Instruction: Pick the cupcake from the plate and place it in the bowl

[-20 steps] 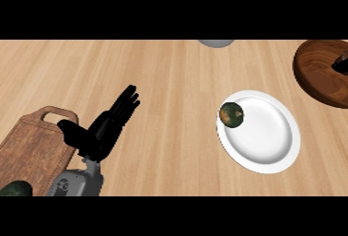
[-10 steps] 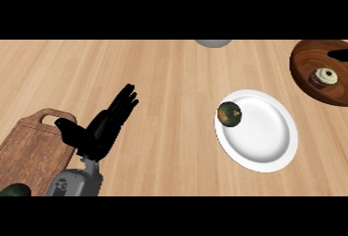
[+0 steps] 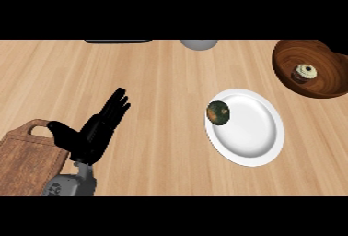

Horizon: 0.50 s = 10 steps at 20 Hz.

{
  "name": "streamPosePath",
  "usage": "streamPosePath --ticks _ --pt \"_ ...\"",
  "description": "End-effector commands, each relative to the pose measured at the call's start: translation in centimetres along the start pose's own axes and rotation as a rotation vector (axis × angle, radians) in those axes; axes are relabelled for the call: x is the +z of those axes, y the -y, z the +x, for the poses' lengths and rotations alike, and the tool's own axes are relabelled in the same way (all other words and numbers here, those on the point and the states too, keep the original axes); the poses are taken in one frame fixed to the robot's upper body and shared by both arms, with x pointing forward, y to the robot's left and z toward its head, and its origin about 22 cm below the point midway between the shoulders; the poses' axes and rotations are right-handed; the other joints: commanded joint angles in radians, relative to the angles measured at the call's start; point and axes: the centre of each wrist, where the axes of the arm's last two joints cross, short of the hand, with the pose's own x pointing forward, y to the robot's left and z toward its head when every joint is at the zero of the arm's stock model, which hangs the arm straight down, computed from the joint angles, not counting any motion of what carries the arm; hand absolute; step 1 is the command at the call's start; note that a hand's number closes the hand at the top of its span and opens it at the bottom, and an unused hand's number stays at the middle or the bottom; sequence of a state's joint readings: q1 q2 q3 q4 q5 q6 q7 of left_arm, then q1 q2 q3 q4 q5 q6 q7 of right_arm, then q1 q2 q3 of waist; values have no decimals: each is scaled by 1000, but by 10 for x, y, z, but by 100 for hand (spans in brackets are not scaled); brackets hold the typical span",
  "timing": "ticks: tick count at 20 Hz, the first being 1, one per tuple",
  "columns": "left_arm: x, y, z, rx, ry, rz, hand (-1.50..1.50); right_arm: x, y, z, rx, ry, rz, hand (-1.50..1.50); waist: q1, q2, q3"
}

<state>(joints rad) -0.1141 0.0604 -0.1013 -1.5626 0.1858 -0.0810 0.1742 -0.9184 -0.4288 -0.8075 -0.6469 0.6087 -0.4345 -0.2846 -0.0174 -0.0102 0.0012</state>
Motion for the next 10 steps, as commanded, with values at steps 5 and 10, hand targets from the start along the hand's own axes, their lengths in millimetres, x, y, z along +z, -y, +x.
streamPosePath --ticks 5,10 --pt "21 -16 -12 11 -26 77 0 64 1 -17 -177 127 42 -150 -62 -30 -5" --pt "19 -20 -9 13 -14 98 0 124 2 -25 -185 171 71 150 -90 -35 -7"
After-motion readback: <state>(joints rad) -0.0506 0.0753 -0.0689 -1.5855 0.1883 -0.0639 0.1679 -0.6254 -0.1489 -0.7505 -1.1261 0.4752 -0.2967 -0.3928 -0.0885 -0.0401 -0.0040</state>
